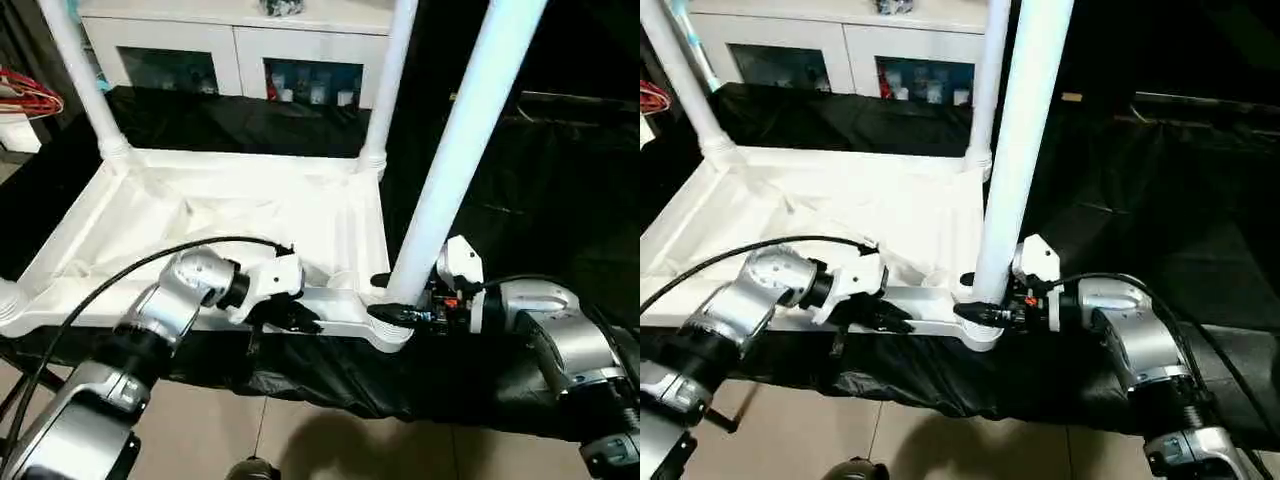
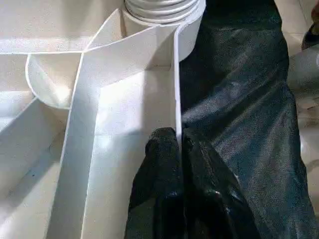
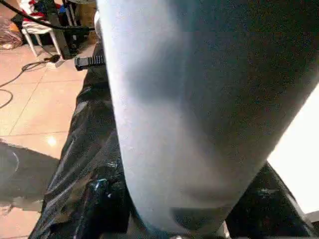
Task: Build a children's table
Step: Insert table leg to table base
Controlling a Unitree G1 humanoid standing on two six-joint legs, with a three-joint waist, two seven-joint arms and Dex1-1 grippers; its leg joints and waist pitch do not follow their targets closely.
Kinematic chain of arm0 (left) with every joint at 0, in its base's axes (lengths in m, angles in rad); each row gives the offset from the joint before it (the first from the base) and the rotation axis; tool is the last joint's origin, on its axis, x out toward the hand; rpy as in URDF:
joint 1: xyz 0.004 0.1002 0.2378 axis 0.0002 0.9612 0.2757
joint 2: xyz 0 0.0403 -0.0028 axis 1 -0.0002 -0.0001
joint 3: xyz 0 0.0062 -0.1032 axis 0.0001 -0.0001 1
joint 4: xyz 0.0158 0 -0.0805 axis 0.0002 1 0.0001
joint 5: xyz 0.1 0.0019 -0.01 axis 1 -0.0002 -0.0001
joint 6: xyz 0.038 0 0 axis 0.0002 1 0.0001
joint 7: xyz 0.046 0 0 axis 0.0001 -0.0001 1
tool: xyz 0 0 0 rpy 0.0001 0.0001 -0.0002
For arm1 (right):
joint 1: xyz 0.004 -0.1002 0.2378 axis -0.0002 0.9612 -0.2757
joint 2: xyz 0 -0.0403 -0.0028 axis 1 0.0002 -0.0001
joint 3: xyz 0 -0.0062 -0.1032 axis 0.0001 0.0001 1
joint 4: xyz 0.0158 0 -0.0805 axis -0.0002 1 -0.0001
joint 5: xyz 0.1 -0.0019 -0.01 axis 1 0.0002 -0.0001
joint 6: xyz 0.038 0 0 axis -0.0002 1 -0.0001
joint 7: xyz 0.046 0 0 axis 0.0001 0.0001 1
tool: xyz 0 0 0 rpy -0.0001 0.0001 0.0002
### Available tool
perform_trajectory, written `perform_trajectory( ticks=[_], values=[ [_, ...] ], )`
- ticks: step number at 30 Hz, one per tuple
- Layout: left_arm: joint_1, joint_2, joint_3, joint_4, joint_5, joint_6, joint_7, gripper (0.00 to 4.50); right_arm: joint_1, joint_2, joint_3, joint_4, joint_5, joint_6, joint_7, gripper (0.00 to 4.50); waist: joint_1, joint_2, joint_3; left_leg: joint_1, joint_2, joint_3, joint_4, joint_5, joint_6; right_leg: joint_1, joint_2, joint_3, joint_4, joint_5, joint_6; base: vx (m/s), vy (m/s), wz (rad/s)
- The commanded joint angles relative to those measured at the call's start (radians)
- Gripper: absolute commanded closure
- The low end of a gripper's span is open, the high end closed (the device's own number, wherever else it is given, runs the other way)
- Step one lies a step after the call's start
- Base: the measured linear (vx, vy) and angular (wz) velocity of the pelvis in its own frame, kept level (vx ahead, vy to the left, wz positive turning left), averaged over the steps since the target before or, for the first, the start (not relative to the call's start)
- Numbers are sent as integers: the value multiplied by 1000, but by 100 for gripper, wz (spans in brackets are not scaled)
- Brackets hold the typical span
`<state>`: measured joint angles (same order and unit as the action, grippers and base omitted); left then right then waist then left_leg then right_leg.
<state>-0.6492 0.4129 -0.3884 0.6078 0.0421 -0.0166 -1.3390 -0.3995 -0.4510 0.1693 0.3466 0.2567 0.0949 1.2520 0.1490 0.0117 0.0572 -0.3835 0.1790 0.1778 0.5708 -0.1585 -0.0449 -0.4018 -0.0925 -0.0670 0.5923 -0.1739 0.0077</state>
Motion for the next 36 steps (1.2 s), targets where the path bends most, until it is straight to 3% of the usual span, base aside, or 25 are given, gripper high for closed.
perform_trajectory(
  ticks=[1, 4, 6, 9, 12, 17, 19, 21, 23, 26, 29, 31, 32, 34, 36],
  values=[
    [-59, -25, 28, -5, 12, -3, 89, 450, 35, 28, 76, 71, -52, 26, 5, 259, -3, 2, -35, 26, 59, -23, -89, -450, -9, 26, -72, 47, -88, -413, -204, 0, 0, 0],
    [-63, -44, 53, -1, 5, 26, 129, 450, 15, 56, 45, 104, -50, 28, -62, 259, -5, 0, -36, 29, 59, -26, -90, -469, -19, 23, -76, 48, -93, -467, -192, 0, 0, 0],
    [-59, -66, 74, -18, -4, 70, 181, 450, -22, 100, -2, 172, -60, 32, -190, 259, -10, -3, -40, 26, 59, -31, -92, -466, -29, 24, -79, 46, -93, -499, -180, 0, 0, 0],
    [-57, -77, 77, -31, 1, 93, 216, 450, -43, 120, -18, 218, -81, 9, -264, 259, -18, -3, -39, 20, 57, -36, -95, -467, -41, 28, -79, 42, -92, -509, -170, 0, 0, 0],
    [-50, -106, 86, -71, 17, 150, 292, 450, -78, 160, -38, 289, -117, 8, -411, 259, -25, -4, -40, 25, 57, -32, -93, -469, -44, 20, -76, 45, -93, -478, -177, 0, 0, 0],
    [-38, -197, 111, -160, 46, 293, 460, 450, -158, 247, -84, 439, -141, 39, -670, 259, -38, -4, -47, 18, 52, -25, -87, -392, -33, 29, -72, 44, -85, -383, -205, 0, 0, 0],
    [-31, -221, 112, -180, 49, 314, 491, 450, -168, 264, -89, 459, -146, 37, -700, 259, -37, -4, -52, 15, 51, -22, -85, -346, -21, 34, -67, 44, -78, -303, -213, 0, 0, 0],
    [-18, -257, 102, -199, 54, 325, 528, 450, -181, 297, -98, 478, -140, 43, -727, 259, -36, -6, -59, 12, 49, -17, -77, -261, 10, 41, -63, 42, -63, -144, -249, 0, 0, 0],
    [-14, -265, 96, -200, 56, 325, 537, 450, -184, 308, -98, 482, -138, 42, -728, 259, -33, -6, -58, 13, 47, -13, -74, -228, 34, 42, -61, 40, -63, -103, -260, 0, 0, 0],
    [-5, -265, 83, -210, 62, 339, 547, 450, -196, 330, -104, 501, -134, 35, -728, 259, -33, -5, -55, 12, 48, -14, -77, -236, 42, 46, -62, 38, -66, -135, -254, 0, 0, 0],
    [-3, -251, 76, -219, 68, 346, 541, 450, -210, 339, -110, 511, -122, 23, -716, 259, -37, -2, -51, 16, 50, -17, -84, -310, 14, 42, -64, 39, -77, -251, -230, 0, 0, 0],
    [-2, -245, 75, -221, 68, 346, 537, 450, -215, 343, -118, 513, -113, 20, -706, 259, -38, -3, -51, 17, 50, -18, -85, -325, 3, 41, -64, 40, -79, -267, -219, 0, 0, 0],
    [-2, -242, 75, -222, 67, 344, 533, 450, -217, 344, -121, 513, -111, 15, -705, 259, -39, -3, -53, 17, 51, -18, -85, -318, 2, 41, -63, 41, -77, -250, -219, 0, 0, 0],
    [-2, -228, 70, -220, 60, 325, 512, 450, -227, 344, -139, 512, -105, 0, -696, 203, -40, -2, -57, 16, 50, -18, -83, -302, 4, 43, -63, 40, -72, -212, -228, 0, 0, 0],
    [-3, -216, 68, -216, 53, 307, 491, 450, -234, 341, -152, 508, -96, -4, -680, 184, -43, 0, -60, 14, 49, -17, -80, -281, 13, 46, -62, 39, -67, -165, -244, 0, 0, 0]
  ],
)
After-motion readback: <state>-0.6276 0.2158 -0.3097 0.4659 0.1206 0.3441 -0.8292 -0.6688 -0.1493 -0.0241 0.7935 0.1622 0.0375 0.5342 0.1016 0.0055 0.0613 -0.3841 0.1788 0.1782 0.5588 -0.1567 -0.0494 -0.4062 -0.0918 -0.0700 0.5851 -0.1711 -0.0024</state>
